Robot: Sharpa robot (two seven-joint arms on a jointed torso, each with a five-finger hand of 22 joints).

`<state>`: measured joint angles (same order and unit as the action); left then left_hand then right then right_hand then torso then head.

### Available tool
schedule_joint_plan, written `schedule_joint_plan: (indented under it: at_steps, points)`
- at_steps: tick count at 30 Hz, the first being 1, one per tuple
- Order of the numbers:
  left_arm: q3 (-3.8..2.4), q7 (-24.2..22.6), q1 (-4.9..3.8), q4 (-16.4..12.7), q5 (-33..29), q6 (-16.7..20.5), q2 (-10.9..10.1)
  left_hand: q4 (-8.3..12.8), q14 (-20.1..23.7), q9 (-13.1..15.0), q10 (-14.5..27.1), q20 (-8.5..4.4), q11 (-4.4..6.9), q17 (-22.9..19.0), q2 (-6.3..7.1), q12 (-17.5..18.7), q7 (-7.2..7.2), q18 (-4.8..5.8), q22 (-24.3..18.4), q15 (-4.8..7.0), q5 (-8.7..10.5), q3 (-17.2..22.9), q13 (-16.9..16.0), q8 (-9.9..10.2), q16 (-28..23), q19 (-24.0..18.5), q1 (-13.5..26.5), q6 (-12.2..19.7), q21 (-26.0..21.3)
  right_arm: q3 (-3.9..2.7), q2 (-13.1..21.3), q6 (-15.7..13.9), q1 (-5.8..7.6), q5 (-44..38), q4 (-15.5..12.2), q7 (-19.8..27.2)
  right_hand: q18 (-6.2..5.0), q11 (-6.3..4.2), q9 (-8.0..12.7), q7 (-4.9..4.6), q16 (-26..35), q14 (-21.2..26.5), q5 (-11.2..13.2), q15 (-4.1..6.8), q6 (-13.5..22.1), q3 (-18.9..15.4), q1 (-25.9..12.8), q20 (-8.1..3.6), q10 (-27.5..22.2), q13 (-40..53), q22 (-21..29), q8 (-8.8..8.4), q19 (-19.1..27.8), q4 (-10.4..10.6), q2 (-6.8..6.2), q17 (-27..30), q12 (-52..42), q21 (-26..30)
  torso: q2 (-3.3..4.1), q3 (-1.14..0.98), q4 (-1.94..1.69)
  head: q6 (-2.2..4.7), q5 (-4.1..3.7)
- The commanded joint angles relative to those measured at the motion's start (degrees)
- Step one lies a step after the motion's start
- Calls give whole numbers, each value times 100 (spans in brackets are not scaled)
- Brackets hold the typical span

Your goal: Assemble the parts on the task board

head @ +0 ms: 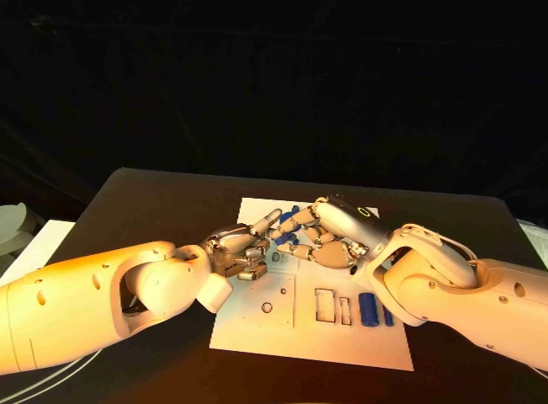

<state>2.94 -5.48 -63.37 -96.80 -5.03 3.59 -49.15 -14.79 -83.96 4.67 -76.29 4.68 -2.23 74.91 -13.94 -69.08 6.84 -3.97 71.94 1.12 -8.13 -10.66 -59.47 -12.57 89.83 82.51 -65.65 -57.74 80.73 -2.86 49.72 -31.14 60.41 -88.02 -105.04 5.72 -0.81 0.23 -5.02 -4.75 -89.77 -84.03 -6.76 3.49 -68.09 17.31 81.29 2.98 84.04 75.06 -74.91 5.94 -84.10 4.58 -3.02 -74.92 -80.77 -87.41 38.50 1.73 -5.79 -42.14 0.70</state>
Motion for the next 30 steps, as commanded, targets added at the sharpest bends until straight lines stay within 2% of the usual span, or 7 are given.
schedule_joint_plan:
  at_steps: [1, 6, 14, 30]
  points:
    - [-3, -172, -1, -24, -195, -102, 14, 4, -604, -7, -41, -13, 1, 1509, -57, -28, 8, 36, 2, 51, -41, 37, -8, 25, 17, 32, -1, -48, 22, 4, -17, 179, -14, -84, 29, -76, -21, -23, -8, 19, -23, -597, -17, 23, -65, 10, -21, -49, 298, 1107, -1109, 19, -378, -4, 34, -1508, -20, -18, 0, 2, -3, -18, 13]
    - [-3, -225, -1, -33, -247, -116, 11, 33, -604, -11, -51, -15, 1, 1509, -59, -32, 8, 37, 13, 52, -39, 61, -20, 38, 17, 35, -40, -51, 28, 10, -18, 224, -20, -146, 65, -90, -21, -23, -9, 20, -23, -597, -14, 23, -67, 8, -27, -49, 299, 1108, -1106, 20, -377, -3, 35, -1508, -23, -16, 0, 5, -3, -28, 17]
    - [-3, -237, -1, -29, -266, -131, 6, 108, -604, -14, -65, -15, 2, 1509, -17, -34, 4, 40, 29, 52, -20, 87, -39, 56, 17, 37, -120, -76, 39, 14, -18, 162, -23, -242, 92, -102, -22, -23, -9, 20, -23, -597, -13, 23, -67, 7, -30, -49, 298, 1106, -1106, 20, -376, -2, 35, -1508, -18, -16, 3, -5, 3, -43, 19]
    - [-3, -169, -1, 12, -155, -36, 2, 130, -604, 1, -65, -21, 21, 1509, -12, -26, -21, 36, 17, 63, -16, 101, -40, 27, 17, 29, -140, -164, 35, 14, 8, 48, -22, -275, 59, -73, -21, -23, -9, 20, -23, -597, -11, 23, -68, 6, -37, -49, 294, 1099, -1107, 20, -377, 0, 38, -1508, -3, -16, 2, -8, 2, -64, 10]
